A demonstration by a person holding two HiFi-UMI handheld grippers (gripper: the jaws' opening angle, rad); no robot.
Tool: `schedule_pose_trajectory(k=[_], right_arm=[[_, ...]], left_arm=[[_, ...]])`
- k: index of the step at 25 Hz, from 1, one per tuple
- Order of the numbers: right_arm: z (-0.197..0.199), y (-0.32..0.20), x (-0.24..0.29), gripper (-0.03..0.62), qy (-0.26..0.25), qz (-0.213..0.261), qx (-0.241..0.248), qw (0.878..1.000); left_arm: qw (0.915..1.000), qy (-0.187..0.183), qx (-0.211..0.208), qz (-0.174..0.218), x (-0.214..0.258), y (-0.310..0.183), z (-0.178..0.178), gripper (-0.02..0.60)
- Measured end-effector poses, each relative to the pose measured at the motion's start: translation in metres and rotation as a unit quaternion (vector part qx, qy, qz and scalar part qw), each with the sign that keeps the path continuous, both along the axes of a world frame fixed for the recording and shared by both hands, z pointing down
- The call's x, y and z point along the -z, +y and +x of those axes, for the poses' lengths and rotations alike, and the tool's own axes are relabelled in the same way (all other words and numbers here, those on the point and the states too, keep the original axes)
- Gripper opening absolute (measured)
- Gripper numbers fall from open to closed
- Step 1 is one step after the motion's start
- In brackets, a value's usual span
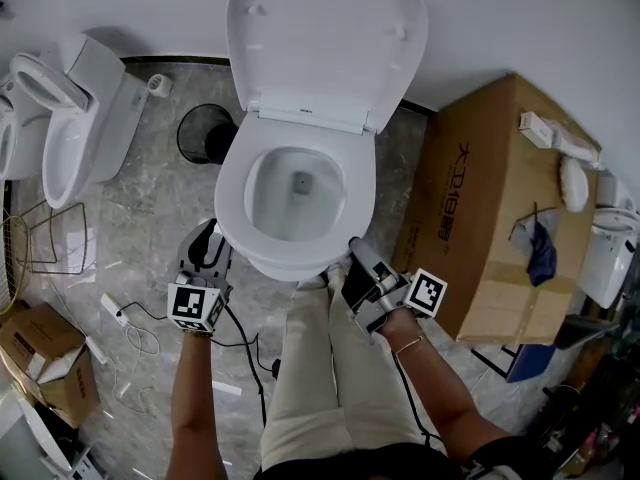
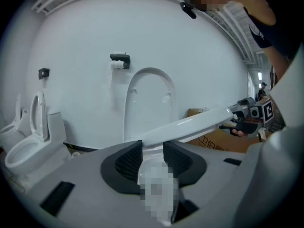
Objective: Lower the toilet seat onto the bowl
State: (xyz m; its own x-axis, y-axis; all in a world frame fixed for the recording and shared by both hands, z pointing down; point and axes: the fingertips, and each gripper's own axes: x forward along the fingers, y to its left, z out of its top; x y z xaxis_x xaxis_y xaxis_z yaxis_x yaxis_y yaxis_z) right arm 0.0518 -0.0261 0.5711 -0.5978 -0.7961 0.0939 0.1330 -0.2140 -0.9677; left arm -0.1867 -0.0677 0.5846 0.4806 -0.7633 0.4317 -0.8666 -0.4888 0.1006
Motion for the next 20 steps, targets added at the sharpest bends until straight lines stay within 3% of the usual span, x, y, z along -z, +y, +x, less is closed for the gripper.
schedule_pose_trajectory(k=[3,5,7,9,13,14,16,17,18,20], right_arm=[[0.000,0.003,-0.008,0.139,-0.017,-0.027,-0.011,0.999],[0.001,0.005,-0.009,0.137,-0.016,-0.030,-0.012,0.999],[-0.001,0.006,-0.010,0.135,-0.014,-0.031,-0.011,0.999],[-0.002,0.007,-0.011,0.133,-0.014,-0.032,-0.011,0.999],[-0.002,0.010,-0.013,0.133,-0.014,-0.032,-0.010,0.999],[-0.002,0.011,-0.014,0.133,-0.012,-0.032,-0.009,0.999],[-0.003,0.013,-0.017,0.133,-0.009,-0.034,-0.005,0.999],[-0.004,0.015,-0.018,0.133,-0.008,-0.035,-0.003,0.999],[-0.004,0.016,-0.020,0.133,-0.007,-0.036,-0.002,0.999],[-0.005,0.017,-0.022,0.133,-0.003,-0.036,0.001,0.999]], left_arm=[[0.9947,0.078,0.036,-0.057,-0.010,0.008,-0.003,0.166],[0.9851,0.134,0.055,-0.093,-0.016,0.015,-0.005,0.211],[0.9700,0.197,0.053,-0.132,-0.017,0.025,-0.002,0.252],[0.9433,0.278,0.033,-0.178,-0.013,0.036,0.009,0.272],[0.8772,0.418,0.018,-0.235,-0.005,0.051,0.016,0.303],[0.8558,0.457,0.022,-0.241,-0.003,0.053,0.014,0.316],[0.8009,0.538,0.050,-0.258,0.001,0.053,0.009,0.318],[0.7786,0.565,0.069,-0.265,0.003,0.051,0.007,0.318],[0.7677,0.576,0.084,-0.268,0.006,0.047,0.006,0.318],[0.7692,0.572,0.089,-0.270,0.012,0.040,0.009,0.316]])
